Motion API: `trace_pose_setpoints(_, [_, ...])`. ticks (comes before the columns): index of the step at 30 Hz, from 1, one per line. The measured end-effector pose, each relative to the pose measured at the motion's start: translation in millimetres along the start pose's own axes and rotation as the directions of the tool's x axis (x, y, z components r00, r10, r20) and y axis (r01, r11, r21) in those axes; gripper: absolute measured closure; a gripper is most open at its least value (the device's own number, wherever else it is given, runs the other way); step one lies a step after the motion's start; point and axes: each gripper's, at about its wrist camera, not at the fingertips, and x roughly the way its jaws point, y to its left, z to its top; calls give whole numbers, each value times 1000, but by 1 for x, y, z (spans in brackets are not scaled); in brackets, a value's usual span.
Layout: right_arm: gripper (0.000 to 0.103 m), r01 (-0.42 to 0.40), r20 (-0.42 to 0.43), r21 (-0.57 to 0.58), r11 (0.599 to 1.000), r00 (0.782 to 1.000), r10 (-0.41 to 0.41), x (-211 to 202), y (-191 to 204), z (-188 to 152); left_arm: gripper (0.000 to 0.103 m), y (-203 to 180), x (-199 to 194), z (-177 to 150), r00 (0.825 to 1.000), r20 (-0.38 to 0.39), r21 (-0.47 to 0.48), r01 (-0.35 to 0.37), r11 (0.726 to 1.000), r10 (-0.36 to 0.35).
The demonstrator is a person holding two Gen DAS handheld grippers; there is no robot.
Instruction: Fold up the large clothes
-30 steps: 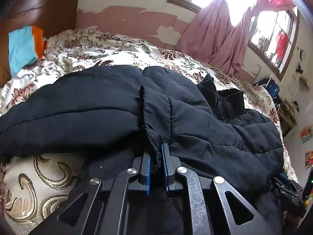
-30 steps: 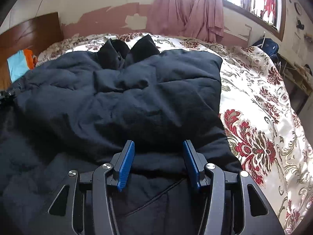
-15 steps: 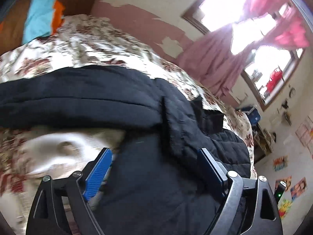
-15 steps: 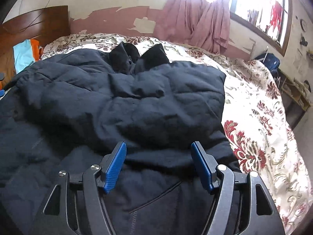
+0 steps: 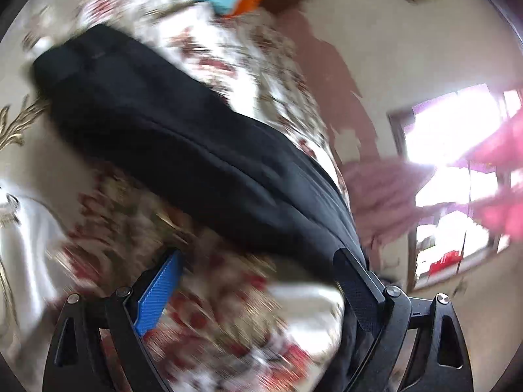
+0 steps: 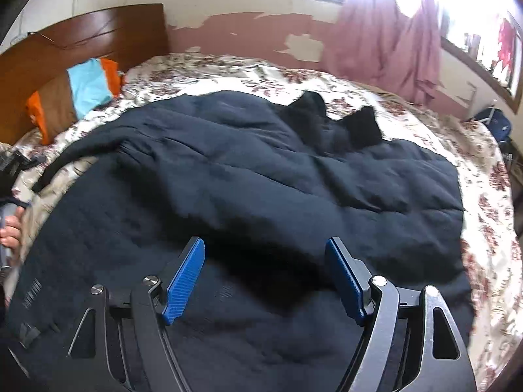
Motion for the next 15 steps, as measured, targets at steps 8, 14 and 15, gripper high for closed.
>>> trace_pose_setpoints(8, [32,137,32,13,991,990,-137,40,43,30,12,40,22,35,993,49,-188,112,976,-104])
trace_pose_setpoints(14, [32,69,53,102,992,996,-75,58,53,44,54,36,33,44,994,83,-181,87,980,-73])
trace_pose_setpoints(15, [32,59,57,102,993,996,-65,62,57,46,61,38,33,46,991,97,-191,106,976,-89])
